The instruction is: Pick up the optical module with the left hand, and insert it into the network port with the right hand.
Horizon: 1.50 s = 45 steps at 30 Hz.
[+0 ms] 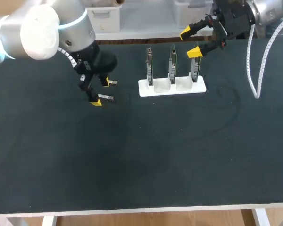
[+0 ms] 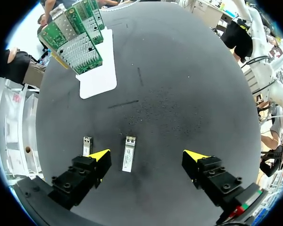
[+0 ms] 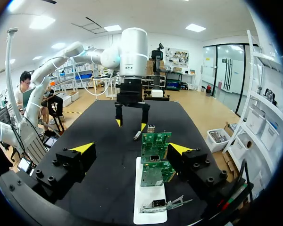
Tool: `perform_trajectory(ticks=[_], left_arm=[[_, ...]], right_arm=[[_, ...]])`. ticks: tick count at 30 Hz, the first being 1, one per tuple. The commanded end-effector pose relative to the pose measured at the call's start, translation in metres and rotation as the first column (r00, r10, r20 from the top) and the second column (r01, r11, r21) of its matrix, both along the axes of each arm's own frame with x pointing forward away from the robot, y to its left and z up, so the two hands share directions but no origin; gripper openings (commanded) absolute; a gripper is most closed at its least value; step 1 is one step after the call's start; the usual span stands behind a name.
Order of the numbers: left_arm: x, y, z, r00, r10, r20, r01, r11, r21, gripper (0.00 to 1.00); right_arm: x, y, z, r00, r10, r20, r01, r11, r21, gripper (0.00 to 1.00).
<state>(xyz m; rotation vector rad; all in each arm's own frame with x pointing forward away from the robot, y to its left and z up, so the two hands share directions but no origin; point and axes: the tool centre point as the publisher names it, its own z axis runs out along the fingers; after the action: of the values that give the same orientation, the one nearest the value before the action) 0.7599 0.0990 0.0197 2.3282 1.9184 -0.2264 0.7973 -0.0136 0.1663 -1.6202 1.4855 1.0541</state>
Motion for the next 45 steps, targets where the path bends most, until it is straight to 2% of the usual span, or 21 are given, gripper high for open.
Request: perform_trajectory(ticks=[1,10,21,31,45], left_arm=[[0.005,-0.002,0.000,1.000,-0.003,-0.010,0.003,1.000,0.017,1.00],[0.015,0.000,0.002,1.000,-0.010,0.002,0.010,1.000,0.025,1.00],[0.020,-0.007,-0.012,0.999,-0.028,-0.023,0.028,1.000,0.008,1.00],[0.019,0.007,-0.018,0.999,-0.013,-0.044,0.015,0.999,0.045,1.00],[0.028,0.021,-0.023,0.999,0.009,-0.035,-0.006,0.998,0.067,1.00]], right_arm=[[0.001,0.000,0.000,1.000,0.001,-0.001,-0.001,1.000,0.000,1.00],[0.001,0.000,0.000,1.000,0.001,-0.001,-0.001,1.000,0.000,1.00],[0.001,0.000,0.000,1.000,0.001,-0.001,-0.001,1.000,0.000,1.00],[0.001,0.000,0.000,1.000,0.001,-0.001,-0.001,1.000,0.000,1.00],[0.001,0.000,0.000,1.000,0.001,-0.001,-0.001,1.000,0.000,1.00]])
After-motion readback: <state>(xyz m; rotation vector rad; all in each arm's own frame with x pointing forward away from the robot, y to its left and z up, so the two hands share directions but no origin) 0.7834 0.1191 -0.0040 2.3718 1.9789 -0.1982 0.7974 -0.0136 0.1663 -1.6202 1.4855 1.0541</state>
